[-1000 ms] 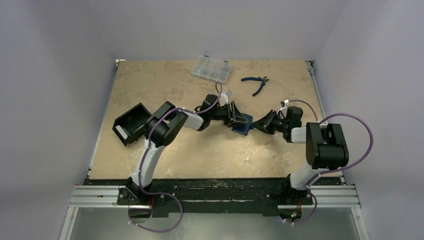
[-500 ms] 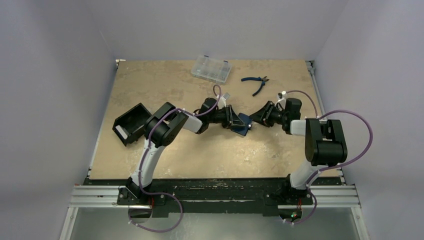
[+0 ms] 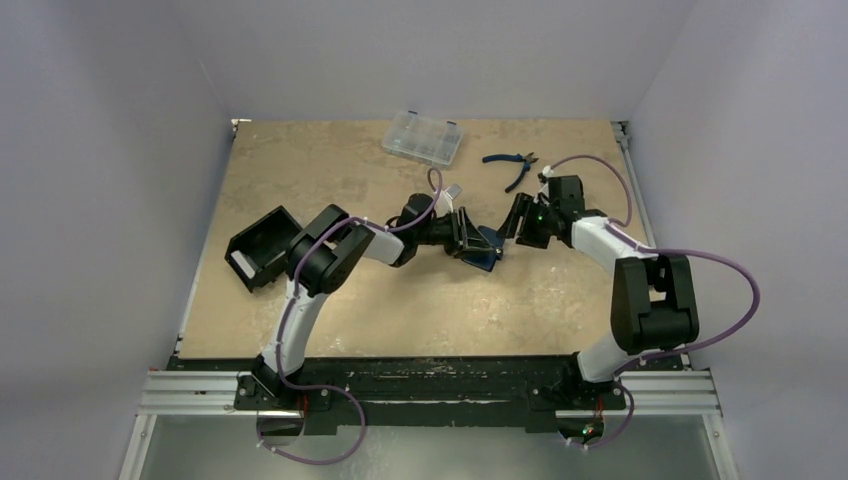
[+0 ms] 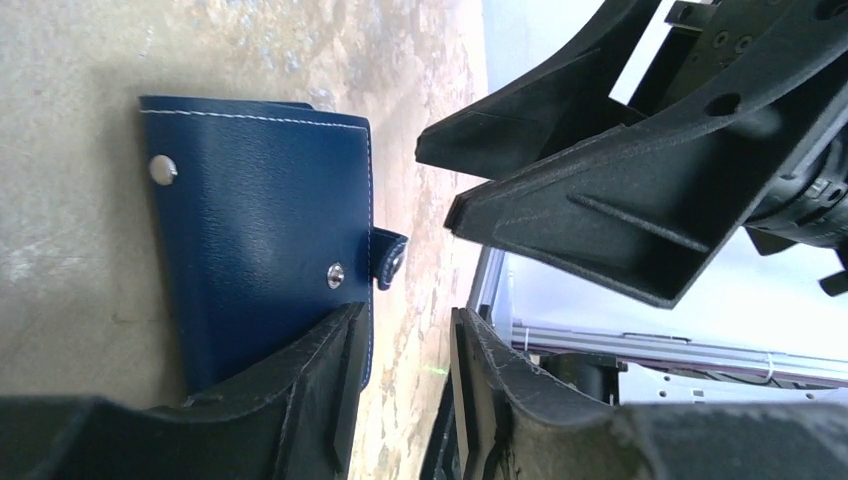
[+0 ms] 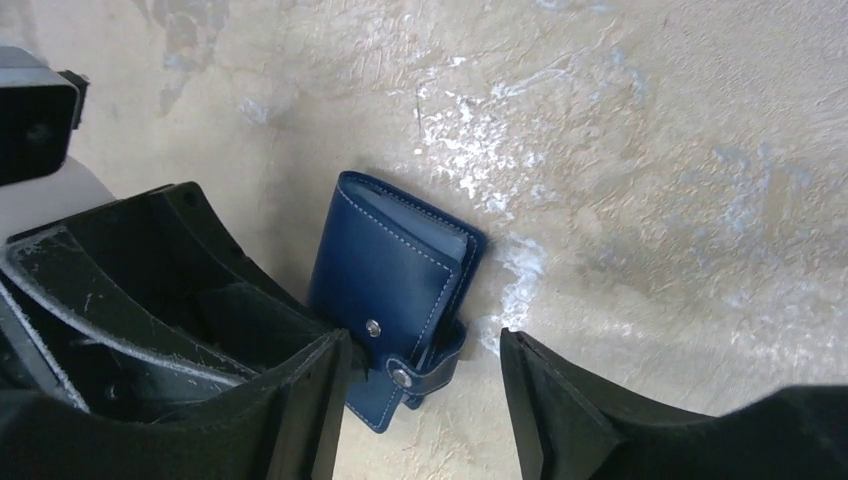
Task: Put the credit cards into the card holder
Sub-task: Close the card holder at the center of the board.
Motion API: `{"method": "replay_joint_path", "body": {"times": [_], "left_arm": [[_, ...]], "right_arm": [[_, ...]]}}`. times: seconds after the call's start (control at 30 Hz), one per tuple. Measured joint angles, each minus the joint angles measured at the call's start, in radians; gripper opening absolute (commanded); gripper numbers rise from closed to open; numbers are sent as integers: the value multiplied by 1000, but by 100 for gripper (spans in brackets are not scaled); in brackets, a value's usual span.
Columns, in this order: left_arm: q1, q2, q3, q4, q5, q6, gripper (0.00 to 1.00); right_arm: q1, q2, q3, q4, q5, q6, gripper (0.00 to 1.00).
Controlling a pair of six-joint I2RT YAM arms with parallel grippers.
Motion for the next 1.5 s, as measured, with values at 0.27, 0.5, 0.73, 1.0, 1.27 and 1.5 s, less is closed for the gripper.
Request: {"method": "replay_joint_path", "body": {"times": [0.27, 0.5, 0.73, 1.0, 1.27, 1.5], "left_arm": [[20, -60, 0, -55, 29, 17, 26], [47, -84, 38, -281, -23, 201, 18], [37, -84, 52, -392, -64, 299, 10], [23, -84, 79, -448, -98, 344, 5], [17, -84, 91, -468, -110, 352, 5], [15, -84, 94, -474, -111, 361, 5]], "right_arm": [[114, 3, 111, -210, 204, 3, 69], [202, 62, 243, -335, 368, 30, 66], [260, 116, 279, -414, 478, 58, 56], [286, 169, 316, -468, 548, 84, 54], [299, 225, 362, -488, 569, 87, 61], [307, 245, 380, -507, 581, 84, 63]]}}
